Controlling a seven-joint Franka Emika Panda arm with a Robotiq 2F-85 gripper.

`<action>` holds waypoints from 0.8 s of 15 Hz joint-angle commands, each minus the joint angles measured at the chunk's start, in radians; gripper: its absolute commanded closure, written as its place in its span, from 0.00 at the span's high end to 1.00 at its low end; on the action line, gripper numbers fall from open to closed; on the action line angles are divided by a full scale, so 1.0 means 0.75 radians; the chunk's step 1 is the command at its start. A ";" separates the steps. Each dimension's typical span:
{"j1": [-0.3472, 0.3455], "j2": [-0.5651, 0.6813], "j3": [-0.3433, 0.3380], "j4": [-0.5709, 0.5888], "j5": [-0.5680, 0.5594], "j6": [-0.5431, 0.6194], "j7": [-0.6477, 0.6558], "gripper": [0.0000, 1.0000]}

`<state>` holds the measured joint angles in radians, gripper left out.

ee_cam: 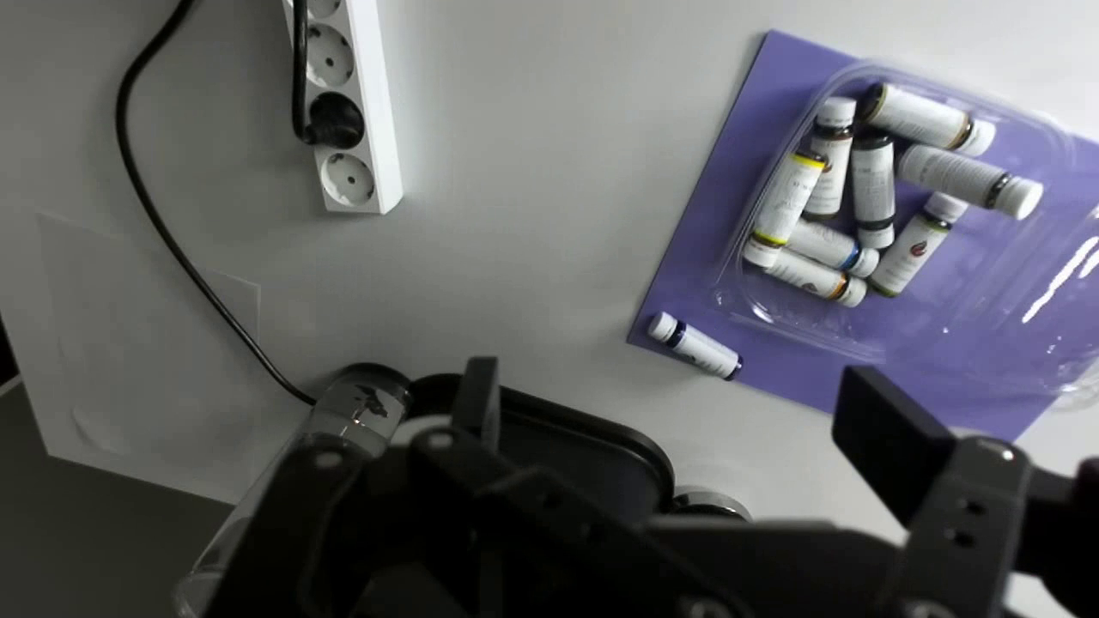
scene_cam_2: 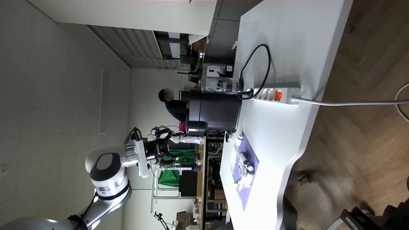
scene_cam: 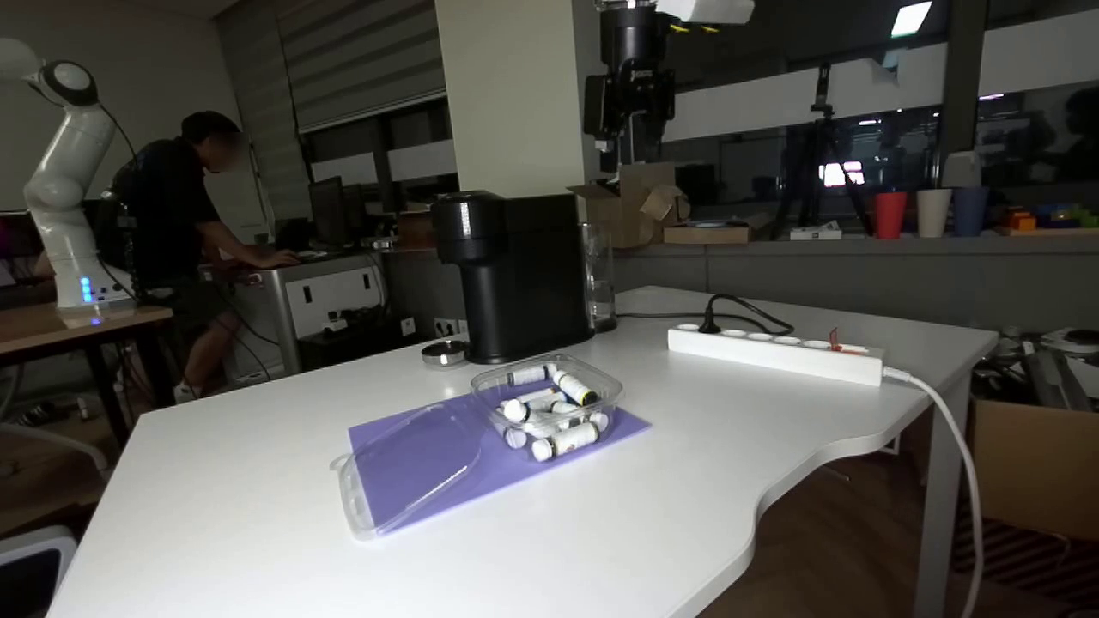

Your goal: Pick up the bottle from the table and place it inside the clear container

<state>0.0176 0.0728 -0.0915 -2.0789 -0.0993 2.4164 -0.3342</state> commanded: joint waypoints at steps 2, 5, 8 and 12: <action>-0.032 0.056 0.041 0.072 -0.006 -0.024 0.019 1.00; -0.034 0.062 0.041 0.088 -0.006 -0.031 0.024 1.00; -0.035 0.062 0.040 0.088 -0.006 -0.031 0.025 1.00; -0.035 0.062 0.040 0.088 -0.007 -0.032 0.026 1.00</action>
<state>0.0145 0.1196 -0.0853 -2.0144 -0.0997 2.3951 -0.3179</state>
